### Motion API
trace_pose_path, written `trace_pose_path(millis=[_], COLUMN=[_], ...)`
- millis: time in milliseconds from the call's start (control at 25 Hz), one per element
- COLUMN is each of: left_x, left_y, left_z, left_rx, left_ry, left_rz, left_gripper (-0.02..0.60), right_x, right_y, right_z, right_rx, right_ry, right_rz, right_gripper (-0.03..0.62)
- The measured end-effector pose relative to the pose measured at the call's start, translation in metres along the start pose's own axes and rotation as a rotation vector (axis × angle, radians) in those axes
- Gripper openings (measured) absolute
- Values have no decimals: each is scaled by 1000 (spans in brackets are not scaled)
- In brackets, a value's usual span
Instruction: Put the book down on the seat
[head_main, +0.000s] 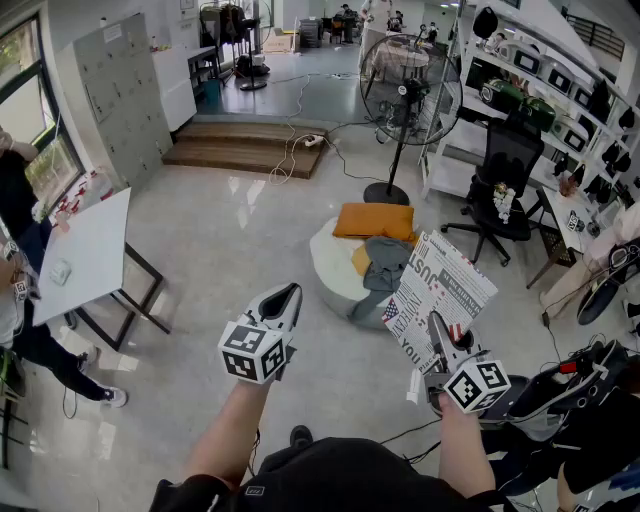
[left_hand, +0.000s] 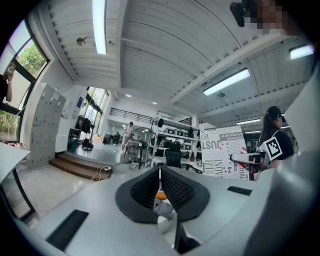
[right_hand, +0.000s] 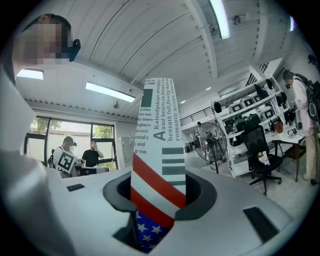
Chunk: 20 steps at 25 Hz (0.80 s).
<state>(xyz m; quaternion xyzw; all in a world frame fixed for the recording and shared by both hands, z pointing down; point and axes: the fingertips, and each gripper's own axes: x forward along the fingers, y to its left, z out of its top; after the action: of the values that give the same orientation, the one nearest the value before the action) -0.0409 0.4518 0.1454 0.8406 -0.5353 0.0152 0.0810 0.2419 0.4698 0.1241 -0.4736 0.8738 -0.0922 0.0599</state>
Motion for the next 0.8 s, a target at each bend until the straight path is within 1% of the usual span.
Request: trace_pose_path(millis=[240,560,680,800], left_x=[-17,-21,-30,-39], left_y=[5,8,17,26], left_z=[1,0,-7,-20], left_rx=[-15,-19,-36,-57], left_ry=[15,14,27,40], left_rz=[7,4,4,5], left_gripper=[14,14,14,14], right_x=[-7,0,6,11], right_y=[10,18,30,43], right_z=[0,-3,-8,-15], right_rx=[8,-9,-33,-18], right_ry=[16,29,41,39], right_rz=[-16,-11,-9,7], right_gripper=[166,166,167,169])
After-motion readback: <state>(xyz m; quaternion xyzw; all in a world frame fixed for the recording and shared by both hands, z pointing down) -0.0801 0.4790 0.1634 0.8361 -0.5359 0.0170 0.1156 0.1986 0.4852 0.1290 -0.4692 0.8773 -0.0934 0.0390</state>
